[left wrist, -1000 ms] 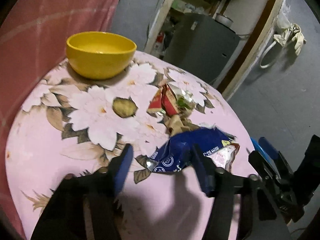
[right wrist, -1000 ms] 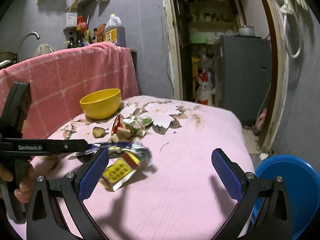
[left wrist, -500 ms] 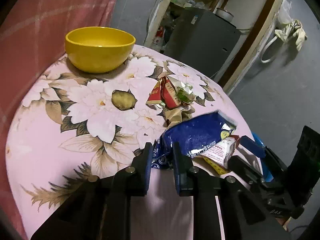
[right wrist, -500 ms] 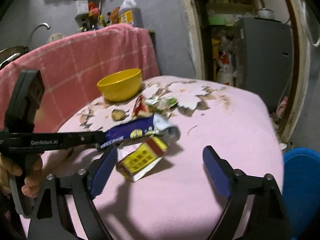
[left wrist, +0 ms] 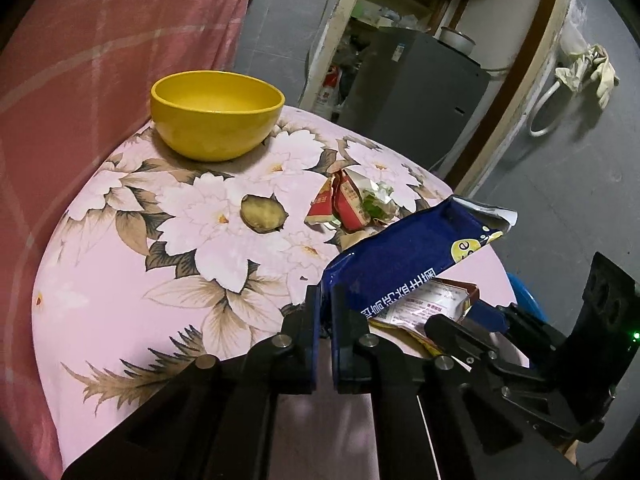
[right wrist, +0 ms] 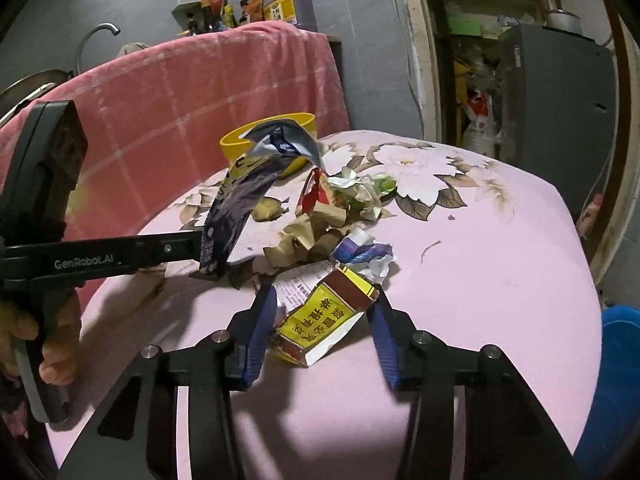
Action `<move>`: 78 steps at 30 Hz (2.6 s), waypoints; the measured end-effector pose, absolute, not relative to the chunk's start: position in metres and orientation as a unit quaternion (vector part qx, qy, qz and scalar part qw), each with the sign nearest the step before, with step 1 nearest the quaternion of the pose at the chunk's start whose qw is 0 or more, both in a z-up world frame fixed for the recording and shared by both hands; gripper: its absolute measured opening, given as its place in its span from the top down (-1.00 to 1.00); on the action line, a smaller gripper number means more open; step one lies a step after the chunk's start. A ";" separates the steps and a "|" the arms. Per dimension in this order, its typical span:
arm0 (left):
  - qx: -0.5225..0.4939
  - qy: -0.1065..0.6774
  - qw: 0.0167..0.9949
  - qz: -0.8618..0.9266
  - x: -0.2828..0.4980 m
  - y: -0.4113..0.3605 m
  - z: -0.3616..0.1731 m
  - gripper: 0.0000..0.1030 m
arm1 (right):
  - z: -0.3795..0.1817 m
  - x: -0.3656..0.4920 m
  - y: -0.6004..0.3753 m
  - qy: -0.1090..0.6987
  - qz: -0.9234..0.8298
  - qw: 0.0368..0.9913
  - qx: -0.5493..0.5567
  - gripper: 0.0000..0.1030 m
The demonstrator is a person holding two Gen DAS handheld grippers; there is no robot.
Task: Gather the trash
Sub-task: 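Grasp the blue snack wrapper with the left tool while the right tool grasps the yellow box, then carry both items over the blue bucket and open both tools to drop them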
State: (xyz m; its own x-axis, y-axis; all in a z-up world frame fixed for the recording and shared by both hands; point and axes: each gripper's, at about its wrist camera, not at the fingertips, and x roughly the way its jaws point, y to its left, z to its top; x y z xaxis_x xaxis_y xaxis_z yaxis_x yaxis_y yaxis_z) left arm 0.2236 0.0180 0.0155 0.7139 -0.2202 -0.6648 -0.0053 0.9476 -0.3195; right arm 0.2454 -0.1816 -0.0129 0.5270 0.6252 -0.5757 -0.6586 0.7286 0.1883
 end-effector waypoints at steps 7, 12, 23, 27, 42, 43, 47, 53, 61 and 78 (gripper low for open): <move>-0.151 0.362 0.918 -0.061 0.218 0.016 0.020 0.98 | -0.011 0.239 -0.187 0.307 0.369 0.877 -0.019 0.50; -0.150 0.350 0.923 -0.061 0.215 0.017 0.025 0.99 | -0.007 0.236 -0.199 0.290 0.356 0.888 0.000 0.51; -0.170 0.287 0.940 -0.071 0.205 0.005 0.052 0.99 | 0.019 0.210 -0.229 0.183 0.298 0.937 0.019 0.51; -0.150 0.244 0.954 -0.087 0.200 -0.016 0.070 0.99 | 0.035 0.196 -0.248 0.118 0.258 0.958 0.030 0.51; -0.120 0.195 0.956 -0.185 0.223 -0.117 0.106 0.98 | 0.059 0.167 -0.344 -0.018 0.062 0.993 0.097 0.51; -0.118 0.197 0.954 -0.193 0.227 -0.125 0.105 0.98 | 0.060 0.168 -0.349 -0.017 0.050 0.993 0.102 0.51; -0.107 0.210 0.947 -0.218 0.241 -0.157 0.103 0.98 | 0.056 0.172 -0.374 -0.002 -0.002 0.992 0.127 0.51; -0.088 0.250 0.934 -0.240 0.259 -0.201 0.092 0.98 | 0.045 0.183 -0.409 0.042 -0.063 0.984 0.163 0.50; -0.071 0.313 0.914 -0.248 0.287 -0.237 0.066 0.98 | 0.028 0.196 -0.435 0.099 -0.099 0.971 0.192 0.47; -0.051 0.400 0.879 -0.253 0.313 -0.281 0.012 0.64 | 0.010 0.191 -0.458 0.136 -0.138 0.952 0.238 0.07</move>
State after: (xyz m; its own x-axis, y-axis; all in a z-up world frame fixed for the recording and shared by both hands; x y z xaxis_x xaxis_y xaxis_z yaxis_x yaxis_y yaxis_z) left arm 0.3133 -0.2805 0.0116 0.5511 -0.4862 -0.6782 0.4044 0.8665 -0.2926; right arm 0.1915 -0.4575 0.0104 0.9254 -0.1972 -0.3237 0.3264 0.8485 0.4165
